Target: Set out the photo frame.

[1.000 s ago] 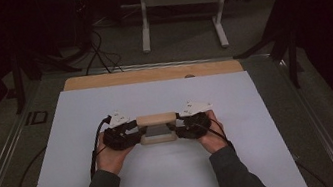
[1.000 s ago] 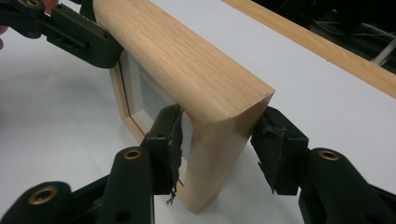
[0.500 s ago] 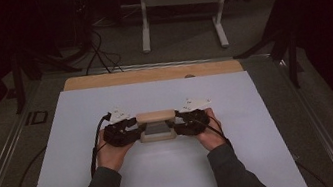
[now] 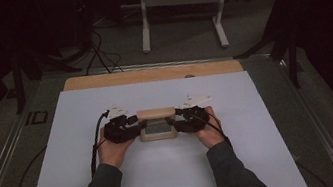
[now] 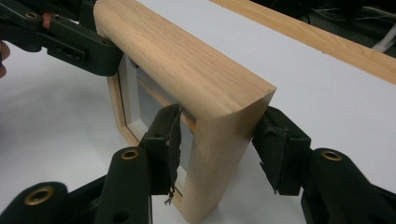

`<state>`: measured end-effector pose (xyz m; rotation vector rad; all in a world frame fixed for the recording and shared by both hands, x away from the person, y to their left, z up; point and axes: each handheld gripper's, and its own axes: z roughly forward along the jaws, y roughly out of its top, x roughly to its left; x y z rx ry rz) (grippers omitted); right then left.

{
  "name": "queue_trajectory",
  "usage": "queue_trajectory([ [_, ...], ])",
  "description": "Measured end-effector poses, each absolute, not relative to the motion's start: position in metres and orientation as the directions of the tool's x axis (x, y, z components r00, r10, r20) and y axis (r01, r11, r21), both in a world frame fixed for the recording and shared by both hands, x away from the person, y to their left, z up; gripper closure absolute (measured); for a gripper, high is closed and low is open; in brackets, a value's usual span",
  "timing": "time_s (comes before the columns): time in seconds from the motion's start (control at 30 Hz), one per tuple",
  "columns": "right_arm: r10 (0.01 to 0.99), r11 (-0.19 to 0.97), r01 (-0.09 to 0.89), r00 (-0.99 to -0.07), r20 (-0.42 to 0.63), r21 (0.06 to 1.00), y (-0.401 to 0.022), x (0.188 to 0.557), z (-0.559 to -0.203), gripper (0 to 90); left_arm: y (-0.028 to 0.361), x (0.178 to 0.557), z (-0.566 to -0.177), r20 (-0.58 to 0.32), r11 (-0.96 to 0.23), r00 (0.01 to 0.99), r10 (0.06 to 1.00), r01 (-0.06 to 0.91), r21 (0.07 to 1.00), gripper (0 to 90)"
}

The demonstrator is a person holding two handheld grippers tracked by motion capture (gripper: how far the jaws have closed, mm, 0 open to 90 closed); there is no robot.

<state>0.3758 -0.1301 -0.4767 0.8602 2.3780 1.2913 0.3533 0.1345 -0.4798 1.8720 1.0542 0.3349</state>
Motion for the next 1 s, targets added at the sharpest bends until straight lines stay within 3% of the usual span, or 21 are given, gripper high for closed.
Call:
queue_trajectory([
  [1.0,0.661,0.393,0.405,-0.749,0.053,0.825,-0.129,0.391,-0.477,51.1,0.133,0.367,-0.486,-0.259,-0.126,0.544,0.798,0.571,0.811,52.7],
])
